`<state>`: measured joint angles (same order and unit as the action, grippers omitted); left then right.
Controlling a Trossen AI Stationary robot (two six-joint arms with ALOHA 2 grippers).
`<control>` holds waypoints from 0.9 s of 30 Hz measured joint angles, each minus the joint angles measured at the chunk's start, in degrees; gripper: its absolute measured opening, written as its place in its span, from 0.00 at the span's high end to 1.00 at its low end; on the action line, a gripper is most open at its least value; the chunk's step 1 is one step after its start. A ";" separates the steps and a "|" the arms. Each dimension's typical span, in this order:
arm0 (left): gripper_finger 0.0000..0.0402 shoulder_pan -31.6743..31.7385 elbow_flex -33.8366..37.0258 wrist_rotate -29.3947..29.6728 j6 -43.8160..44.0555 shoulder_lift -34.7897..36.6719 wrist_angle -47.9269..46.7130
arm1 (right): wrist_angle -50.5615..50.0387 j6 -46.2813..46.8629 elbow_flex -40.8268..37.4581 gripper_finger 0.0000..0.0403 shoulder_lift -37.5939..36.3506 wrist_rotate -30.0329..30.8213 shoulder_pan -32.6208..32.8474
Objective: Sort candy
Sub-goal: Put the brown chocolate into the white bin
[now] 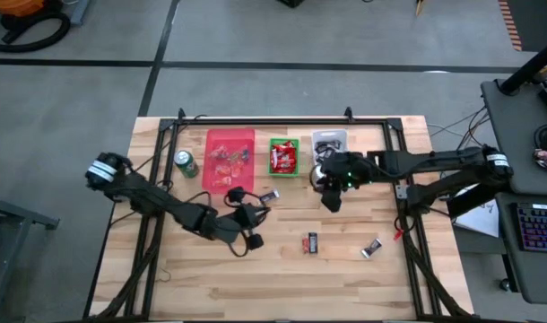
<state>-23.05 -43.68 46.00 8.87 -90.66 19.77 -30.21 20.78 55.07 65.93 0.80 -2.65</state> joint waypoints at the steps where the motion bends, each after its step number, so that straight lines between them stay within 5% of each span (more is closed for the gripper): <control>1: 1.00 0.63 -0.63 0.00 0.10 -1.62 -0.07 | -0.01 0.32 0.00 0.72 0.02 0.76 0.96; 11: 0.98 5.77 -6.79 -0.04 4.20 -14.11 -7.91 | 0.22 1.87 -0.02 0.74 0.45 6.09 6.35; 27: 0.92 9.47 -9.10 4.51 8.66 -20.82 -10.94 | 1.96 2.22 -0.19 0.75 0.61 8.75 7.67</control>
<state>-13.58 -52.78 50.51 17.53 -111.48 8.83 -28.25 23.00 54.88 66.54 9.55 5.02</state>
